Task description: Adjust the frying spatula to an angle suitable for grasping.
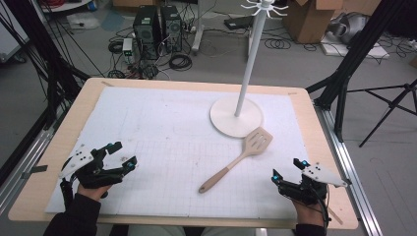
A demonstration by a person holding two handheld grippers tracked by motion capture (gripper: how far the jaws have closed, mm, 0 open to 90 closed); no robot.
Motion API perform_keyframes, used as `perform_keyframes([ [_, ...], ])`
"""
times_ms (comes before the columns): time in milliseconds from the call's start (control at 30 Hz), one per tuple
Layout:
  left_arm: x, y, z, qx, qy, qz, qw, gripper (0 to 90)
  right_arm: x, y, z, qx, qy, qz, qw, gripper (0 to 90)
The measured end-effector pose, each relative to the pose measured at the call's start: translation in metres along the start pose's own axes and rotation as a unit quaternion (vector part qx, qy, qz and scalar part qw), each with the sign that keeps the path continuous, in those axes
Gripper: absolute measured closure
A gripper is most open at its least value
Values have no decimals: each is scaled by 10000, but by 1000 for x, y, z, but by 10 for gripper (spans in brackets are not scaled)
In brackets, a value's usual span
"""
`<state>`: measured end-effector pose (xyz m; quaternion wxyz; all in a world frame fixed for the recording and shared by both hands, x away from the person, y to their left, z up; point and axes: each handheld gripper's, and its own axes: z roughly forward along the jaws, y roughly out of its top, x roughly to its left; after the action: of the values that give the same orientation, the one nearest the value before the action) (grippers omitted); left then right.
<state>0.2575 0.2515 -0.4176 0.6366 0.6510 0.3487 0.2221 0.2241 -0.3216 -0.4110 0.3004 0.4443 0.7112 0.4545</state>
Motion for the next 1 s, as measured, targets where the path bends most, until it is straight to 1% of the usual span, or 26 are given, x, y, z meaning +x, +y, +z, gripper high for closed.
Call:
perform_keyframes([
  [67,0,-1,2,66,-16,25,10000,179,-1,-1,0,-10,-14,-2,10000,167],
  [133,-1,-1,4,117,-42,5,9999,181,-3,-1,1,-29,-22,-7,10000,167],
  [167,-1,-1,4,117,-42,5,9999,185,-3,-1,1,-6,-16,39,10000,167],
  [200,-2,-1,5,134,-44,-5,9999,185,-4,-1,1,-18,-12,11,10000,167],
  [267,-4,-1,6,153,-74,13,9999,185,-3,-1,0,13,3,35,10000,167],
  [367,-7,0,7,207,-154,66,9996,186,-1,-1,-3,-6,-13,32,10000,167],
  [400,-9,0,9,215,-202,45,9996,185,-1,-1,-4,-6,-17,49,10000,167],
  [433,-9,0,9,215,-202,45,9996,185,-1,-1,-5,-35,-29,14,10000,167],
  [467,-13,0,11,272,-289,113,9991,185,0,0,-5,-38,-37,26,10000,167],
  [533,-17,1,13,313,-358,164,9987,185,1,0,-6,-46,-54,21,10000,166],
  [567,-17,1,13,313,-358,164,9987,185,2,0,-6,-16,-40,15,10000,167],
  [600,-21,-1,17,397,-425,213,9981,186,3,0,-7,-11,-45,-6,10000,167],
  [633,-21,-1,17,397,-425,213,9981,186,3,0,-7,-11,-45,-6,10000,167],
  [667,-24,-2,22,508,-494,214,9973,185,3,-1,-9,4,-64,21,10000,167],
  [733,-28,-3,27,606,-572,212,9963,186,2,-2,-10,0,-83,47,10000,167],
  [800,-34,-4,33,696,-608,229,9955,197,1,-3,-11,1,-93,62,9999,167],
  [833,-34,-4,33,696,-608,229,9955,201,1,-3,-11,1,-93,62,9999,167],
  [867,-42,-6,40,831,-742,285,9934,204,2,-3,-10,30,-81,56,9999,167],
  [900,-42,-6,40,831,-742,285,9934,209,2,-3,-11,31,-85,41,10000,167],
  [933,-50,-7,48,955,-891,345,9908,214,3,-3,-11,28,-86,45,9999,167],
  [967,-50,-7,48,955,-891,345,9908,216,3,-3,-11,21,-85,51,9999,167],
  [1000,-59,-7,57,1059,-1037,354,9883,223,3,-3,-11,21,-86,56,9999,167],
])
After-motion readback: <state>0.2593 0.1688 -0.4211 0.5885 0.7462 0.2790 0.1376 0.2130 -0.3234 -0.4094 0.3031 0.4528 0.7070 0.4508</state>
